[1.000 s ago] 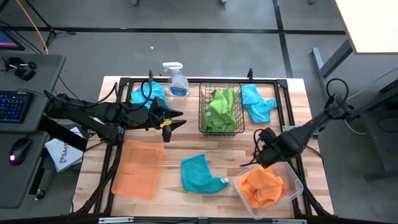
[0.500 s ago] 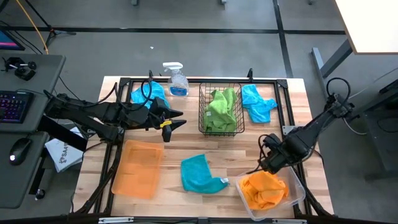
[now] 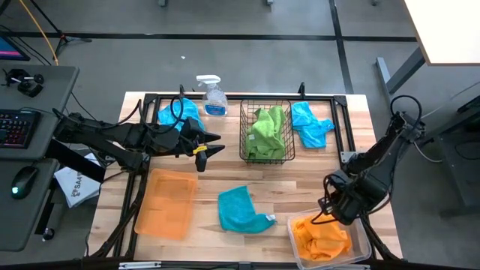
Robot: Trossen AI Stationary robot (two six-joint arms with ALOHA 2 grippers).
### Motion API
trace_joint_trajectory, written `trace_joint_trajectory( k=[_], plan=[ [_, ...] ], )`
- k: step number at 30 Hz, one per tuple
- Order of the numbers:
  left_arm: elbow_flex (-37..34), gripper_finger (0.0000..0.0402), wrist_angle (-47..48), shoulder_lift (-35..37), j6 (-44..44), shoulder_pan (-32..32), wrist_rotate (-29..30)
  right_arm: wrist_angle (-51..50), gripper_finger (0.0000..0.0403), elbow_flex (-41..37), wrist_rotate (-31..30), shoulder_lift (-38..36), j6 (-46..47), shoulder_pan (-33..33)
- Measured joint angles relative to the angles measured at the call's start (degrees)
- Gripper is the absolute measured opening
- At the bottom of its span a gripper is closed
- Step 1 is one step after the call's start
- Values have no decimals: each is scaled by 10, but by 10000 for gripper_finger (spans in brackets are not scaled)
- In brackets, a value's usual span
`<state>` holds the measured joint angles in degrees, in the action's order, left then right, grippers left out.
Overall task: Sort microfiber towel by color & place in baskets
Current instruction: Adjust the transparent bin, then put the top left blue microfiber cloth into the orange bin
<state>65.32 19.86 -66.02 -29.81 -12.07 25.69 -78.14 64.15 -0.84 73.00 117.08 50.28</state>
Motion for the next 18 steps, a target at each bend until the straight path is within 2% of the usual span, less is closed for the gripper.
trace_joint_trajectory(
  k=[6,9,14,16,18],
  plan=[
    [0,188,2,0,-9,17,3,-44,0,63,-143,0,29,6],
    [12,185,83,0,-50,70,-3,-78,0,95,-202,0,29,-1],
    [-4,174,318,-17,-85,196,-25,-114,0,116,-217,0,3,-26],
    [-39,172,358,-24,-86,243,-36,-116,0,115,-217,0,-7,-37],
    [-90,172,357,-26,-83,292,-60,-114,0,111,-217,0,-19,-48]
  ],
)
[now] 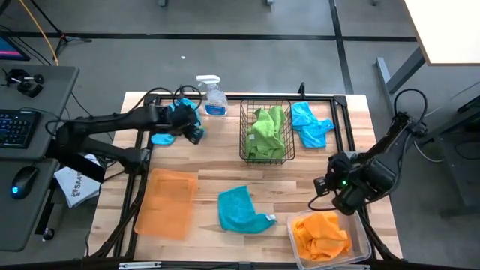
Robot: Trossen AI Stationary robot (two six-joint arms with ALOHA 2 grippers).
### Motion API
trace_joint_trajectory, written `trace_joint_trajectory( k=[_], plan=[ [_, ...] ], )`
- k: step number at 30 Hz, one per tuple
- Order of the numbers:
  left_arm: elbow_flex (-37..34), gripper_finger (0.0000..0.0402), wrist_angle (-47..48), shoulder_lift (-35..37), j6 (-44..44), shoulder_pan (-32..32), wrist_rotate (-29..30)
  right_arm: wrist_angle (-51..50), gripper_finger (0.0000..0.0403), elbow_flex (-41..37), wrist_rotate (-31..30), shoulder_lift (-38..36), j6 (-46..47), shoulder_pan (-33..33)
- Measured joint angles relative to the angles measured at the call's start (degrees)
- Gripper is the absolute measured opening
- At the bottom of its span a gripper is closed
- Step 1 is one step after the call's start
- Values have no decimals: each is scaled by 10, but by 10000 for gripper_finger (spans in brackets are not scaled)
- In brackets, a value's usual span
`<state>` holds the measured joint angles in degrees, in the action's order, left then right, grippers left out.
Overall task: Sort microfiber towel by color & place in baskets
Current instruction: Put the top left blue microfiber cloth into the orange bin
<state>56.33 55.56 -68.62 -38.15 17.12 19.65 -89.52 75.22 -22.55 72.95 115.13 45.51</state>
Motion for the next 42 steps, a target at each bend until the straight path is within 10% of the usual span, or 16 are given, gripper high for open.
trace_joint_trajectory(
  k=[7,18,31,37,42],
  plan=[
    [-124,172,-120,-14,36,156,-139,24,0,-17,1,0,-27,-30],
    [-89,172,-147,-154,148,253,-57,46,0,-19,0,2,-30,-52],
    [-83,161,-167,-284,192,243,-76,92,0,-19,-10,2,-21,-51],
    [-90,26,-144,-258,202,187,-134,95,0,-19,-43,3,-34,-51],
    [-94,5,-129,-208,154,105,-190,95,0,-19,-50,3,-61,-51]
  ],
)
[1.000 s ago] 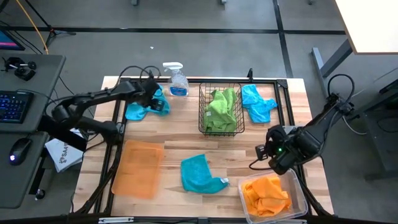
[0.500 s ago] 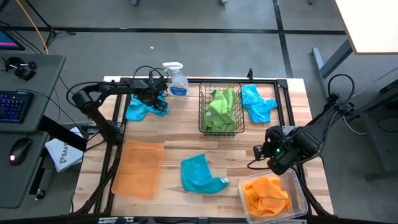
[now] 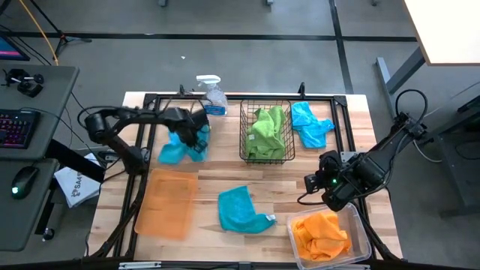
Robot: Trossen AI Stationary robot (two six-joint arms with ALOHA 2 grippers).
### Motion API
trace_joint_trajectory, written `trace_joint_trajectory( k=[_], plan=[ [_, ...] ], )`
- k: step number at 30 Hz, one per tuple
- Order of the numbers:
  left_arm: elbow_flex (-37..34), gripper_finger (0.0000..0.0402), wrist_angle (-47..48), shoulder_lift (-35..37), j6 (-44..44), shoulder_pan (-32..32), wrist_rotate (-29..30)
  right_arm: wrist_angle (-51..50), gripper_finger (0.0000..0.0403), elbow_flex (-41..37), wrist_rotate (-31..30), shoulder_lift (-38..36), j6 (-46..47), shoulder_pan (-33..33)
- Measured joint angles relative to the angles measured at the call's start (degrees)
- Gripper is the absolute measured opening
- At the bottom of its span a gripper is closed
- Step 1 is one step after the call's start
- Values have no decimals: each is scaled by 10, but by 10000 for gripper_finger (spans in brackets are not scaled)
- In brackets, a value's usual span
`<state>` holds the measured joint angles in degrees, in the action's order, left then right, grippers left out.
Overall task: Sort microfiber towel by color & place in baskets
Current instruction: Put the top left blue microfiber cloth into the orange bin
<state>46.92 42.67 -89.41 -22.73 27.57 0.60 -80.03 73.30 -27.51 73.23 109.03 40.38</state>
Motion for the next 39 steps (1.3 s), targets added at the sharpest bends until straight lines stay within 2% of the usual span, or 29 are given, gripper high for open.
trace_joint_trajectory(
  k=[4,7,12,15,17,20,26,30,34,37,39],
  plan=[
    [2,2,-9,86,-49,-91,1,-3,0,0,-1,0,-7,0],
    [2,1,-32,179,-116,-158,7,-4,0,0,-12,0,-21,0],
    [32,1,-78,334,-209,-286,47,-5,0,0,-52,0,-42,0],
    [54,1,-89,394,-232,-368,50,-5,0,0,-81,0,-45,0],
    [71,1,-65,415,-258,-424,51,-5,0,0,-95,0,-46,0],
    [94,0,13,416,-316,-515,45,-5,0,0,-99,0,-50,0],
    [101,0,143,377,-504,-685,48,-7,0,0,-99,0,-50,0],
    [101,0,179,343,-628,-773,117,-9,0,0,-105,0,-50,0],
    [101,0,245,298,-786,-821,184,-9,0,0,-106,0,-50,0],
    [101,0,319,247,-945,-833,189,-9,0,0,-106,0,-50,0],
    [101,0,333,215,-1010,-838,185,-9,0,0,-106,0,-50,0]
  ],
)
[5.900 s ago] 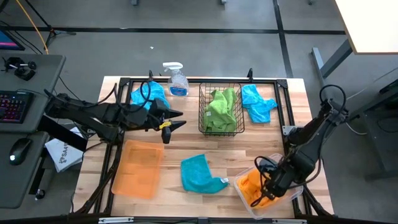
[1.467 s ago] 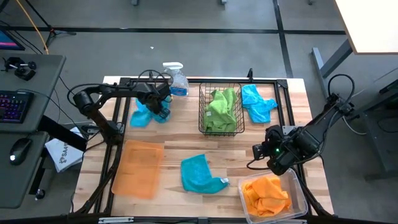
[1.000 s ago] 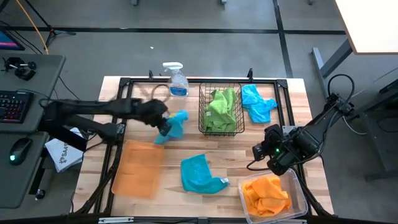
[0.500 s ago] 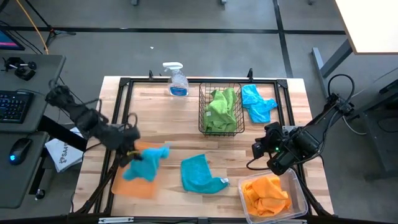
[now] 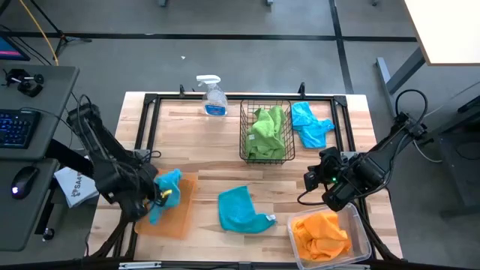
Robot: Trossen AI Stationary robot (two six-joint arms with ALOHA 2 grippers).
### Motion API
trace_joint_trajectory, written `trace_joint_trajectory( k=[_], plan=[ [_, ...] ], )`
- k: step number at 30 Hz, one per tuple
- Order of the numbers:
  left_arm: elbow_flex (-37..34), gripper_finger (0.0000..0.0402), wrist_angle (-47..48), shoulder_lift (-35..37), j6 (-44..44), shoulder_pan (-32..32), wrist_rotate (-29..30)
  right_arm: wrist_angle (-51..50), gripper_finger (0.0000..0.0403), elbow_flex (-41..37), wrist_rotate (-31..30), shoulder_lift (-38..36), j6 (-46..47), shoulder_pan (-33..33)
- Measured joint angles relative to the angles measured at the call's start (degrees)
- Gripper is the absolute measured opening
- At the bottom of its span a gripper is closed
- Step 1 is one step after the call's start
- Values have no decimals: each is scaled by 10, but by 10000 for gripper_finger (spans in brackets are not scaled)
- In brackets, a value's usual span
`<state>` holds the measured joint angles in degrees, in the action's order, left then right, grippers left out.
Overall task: Sort microfiber towel by color & place in baskets
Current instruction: Put the top left blue microfiber cloth into the orange bin
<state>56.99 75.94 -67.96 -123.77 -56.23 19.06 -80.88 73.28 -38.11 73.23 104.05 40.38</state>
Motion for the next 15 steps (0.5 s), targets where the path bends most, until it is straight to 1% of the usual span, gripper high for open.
trace_joint_trajectory(
  k=[3,5,10,12,15],
  plan=[
    [0,0,-22,-45,-34,-5,-17,0,0,0,0,0,0,0],
    [0,0,-52,-73,-37,-5,-38,0,0,0,0,0,-1,0],
    [0,0,-150,-135,-37,-3,-55,-1,0,0,0,0,-16,0],
    [0,1,-155,-156,-35,1,-74,-2,0,0,0,0,-15,0],
    [0,11,-131,-171,-41,12,-100,-2,0,0,0,0,-15,0]
  ],
)
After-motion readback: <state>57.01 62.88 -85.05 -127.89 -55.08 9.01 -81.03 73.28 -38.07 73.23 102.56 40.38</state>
